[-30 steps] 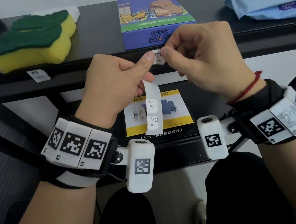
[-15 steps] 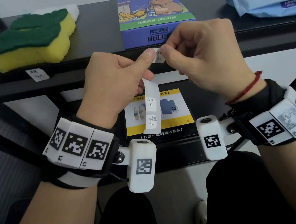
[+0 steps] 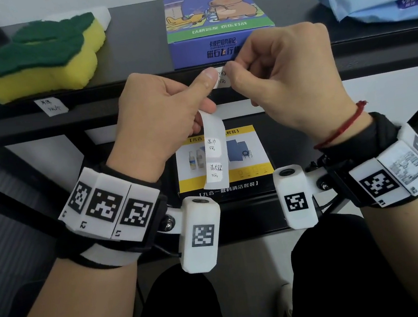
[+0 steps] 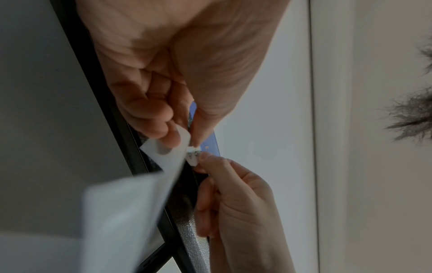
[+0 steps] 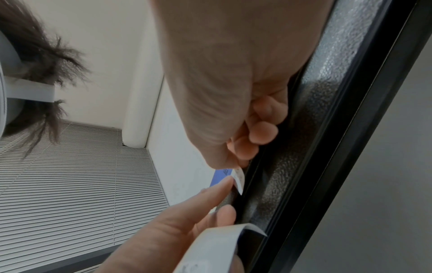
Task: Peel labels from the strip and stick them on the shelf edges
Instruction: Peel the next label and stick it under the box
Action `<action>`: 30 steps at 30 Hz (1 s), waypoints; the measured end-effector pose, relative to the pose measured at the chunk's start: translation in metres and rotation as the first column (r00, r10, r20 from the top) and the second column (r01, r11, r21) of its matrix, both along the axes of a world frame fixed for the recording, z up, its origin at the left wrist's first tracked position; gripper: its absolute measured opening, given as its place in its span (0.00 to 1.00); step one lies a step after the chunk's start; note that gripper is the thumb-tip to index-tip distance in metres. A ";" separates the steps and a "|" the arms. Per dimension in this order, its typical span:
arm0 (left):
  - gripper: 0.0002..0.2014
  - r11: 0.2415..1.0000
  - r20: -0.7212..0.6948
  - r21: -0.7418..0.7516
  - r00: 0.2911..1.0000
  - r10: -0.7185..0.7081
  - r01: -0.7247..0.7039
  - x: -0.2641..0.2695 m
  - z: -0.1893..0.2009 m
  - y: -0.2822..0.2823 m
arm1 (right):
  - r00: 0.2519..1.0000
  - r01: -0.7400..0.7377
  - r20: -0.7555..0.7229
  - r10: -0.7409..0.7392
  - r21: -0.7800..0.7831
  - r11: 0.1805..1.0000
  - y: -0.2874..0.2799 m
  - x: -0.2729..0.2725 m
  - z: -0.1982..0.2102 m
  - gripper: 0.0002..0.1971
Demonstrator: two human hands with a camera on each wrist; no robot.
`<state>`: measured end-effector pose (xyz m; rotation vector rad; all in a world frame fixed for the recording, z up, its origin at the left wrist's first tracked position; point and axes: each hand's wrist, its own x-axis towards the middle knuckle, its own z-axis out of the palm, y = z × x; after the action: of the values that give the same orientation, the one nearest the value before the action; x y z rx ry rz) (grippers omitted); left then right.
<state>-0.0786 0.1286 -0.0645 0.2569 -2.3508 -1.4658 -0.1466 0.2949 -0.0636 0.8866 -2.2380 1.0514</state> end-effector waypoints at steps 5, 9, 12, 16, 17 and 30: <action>0.20 1.000 -0.001 0.001 1.000 -0.003 0.003 -0.001 0.000 -0.001 | 1.000 -0.008 0.012 0.009 -0.017 1.000 0.000 0.000 0.000 0.13; 0.20 1.000 0.002 -0.005 1.000 0.000 0.000 -0.001 -0.001 -0.002 | 1.000 0.000 0.003 0.000 -0.015 1.000 -0.001 0.000 0.000 0.13; 0.20 1.000 0.006 -0.005 1.000 0.000 0.000 -0.001 -0.001 -0.002 | 1.000 0.006 0.002 -0.006 -0.007 1.000 -0.001 0.000 0.000 0.14; 0.21 1.000 0.009 -0.007 1.000 0.004 -0.004 -0.001 -0.001 -0.001 | 1.000 0.015 0.011 -0.014 -0.003 1.000 -0.001 0.000 0.001 0.14; 0.21 1.000 0.010 -0.007 1.000 0.005 -0.004 -0.001 -0.001 -0.001 | 1.000 0.015 0.014 -0.015 -0.005 1.000 -0.001 0.000 0.001 0.14; 0.21 1.000 0.012 -0.015 1.000 0.010 -0.010 -0.001 0.000 0.000 | 0.999 0.030 0.019 -0.030 0.007 1.000 0.007 -0.001 0.001 0.18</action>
<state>-0.0794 0.1286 -0.0641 0.2736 -2.3653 -1.4462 -0.1478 0.3020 -0.0627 0.8470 -2.2649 1.0430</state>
